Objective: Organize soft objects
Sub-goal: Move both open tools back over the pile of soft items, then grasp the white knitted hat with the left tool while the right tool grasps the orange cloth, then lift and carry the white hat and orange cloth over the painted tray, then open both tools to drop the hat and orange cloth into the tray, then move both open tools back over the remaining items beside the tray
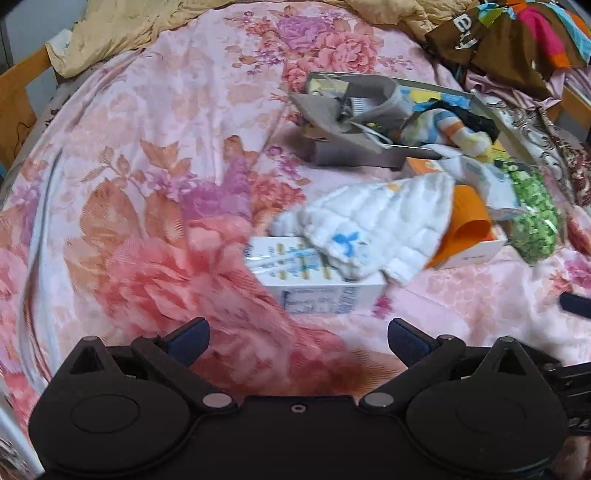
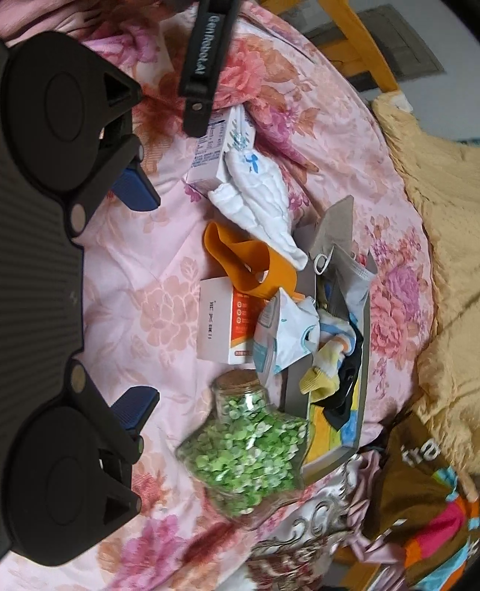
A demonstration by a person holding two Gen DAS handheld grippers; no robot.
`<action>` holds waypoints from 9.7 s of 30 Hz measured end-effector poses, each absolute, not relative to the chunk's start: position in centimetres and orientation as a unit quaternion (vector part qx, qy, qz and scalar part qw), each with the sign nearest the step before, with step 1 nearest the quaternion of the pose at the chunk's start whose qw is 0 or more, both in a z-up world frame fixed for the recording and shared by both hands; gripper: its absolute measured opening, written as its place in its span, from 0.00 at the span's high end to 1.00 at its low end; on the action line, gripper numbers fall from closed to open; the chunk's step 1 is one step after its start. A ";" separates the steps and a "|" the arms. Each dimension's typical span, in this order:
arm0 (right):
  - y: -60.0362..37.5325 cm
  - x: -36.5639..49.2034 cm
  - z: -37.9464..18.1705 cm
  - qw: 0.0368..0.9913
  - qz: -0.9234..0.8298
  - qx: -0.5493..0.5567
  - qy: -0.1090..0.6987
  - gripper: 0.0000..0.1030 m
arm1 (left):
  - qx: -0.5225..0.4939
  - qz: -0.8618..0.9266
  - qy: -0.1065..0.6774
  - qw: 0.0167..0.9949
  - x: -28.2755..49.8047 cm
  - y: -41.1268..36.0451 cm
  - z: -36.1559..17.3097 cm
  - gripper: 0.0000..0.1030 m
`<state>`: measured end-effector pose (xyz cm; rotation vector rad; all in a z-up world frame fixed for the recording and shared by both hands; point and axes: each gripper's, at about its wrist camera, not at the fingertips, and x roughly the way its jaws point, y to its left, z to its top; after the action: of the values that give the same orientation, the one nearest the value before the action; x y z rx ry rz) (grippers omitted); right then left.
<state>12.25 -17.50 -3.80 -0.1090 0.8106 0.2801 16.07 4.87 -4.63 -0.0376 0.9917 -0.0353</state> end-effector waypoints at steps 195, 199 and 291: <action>-18.2 32.6 -1.0 0.972 0.093 0.026 0.216 0.71 | -0.143 -0.152 0.249 0.946 34.3 2.1 -5.8 0.83; -18.3 32.8 -1.2 0.970 0.085 0.025 0.224 0.68 | -0.135 -0.147 0.255 0.946 34.4 1.9 -5.8 0.80; -21.9 10.0 3.2 0.983 0.076 0.025 0.164 0.00 | -0.056 -0.041 0.181 0.981 10.8 2.4 0.7 0.01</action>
<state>10.00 -21.86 3.25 0.0507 0.3305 0.1519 10.77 2.43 0.68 -0.1130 0.3636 -0.0815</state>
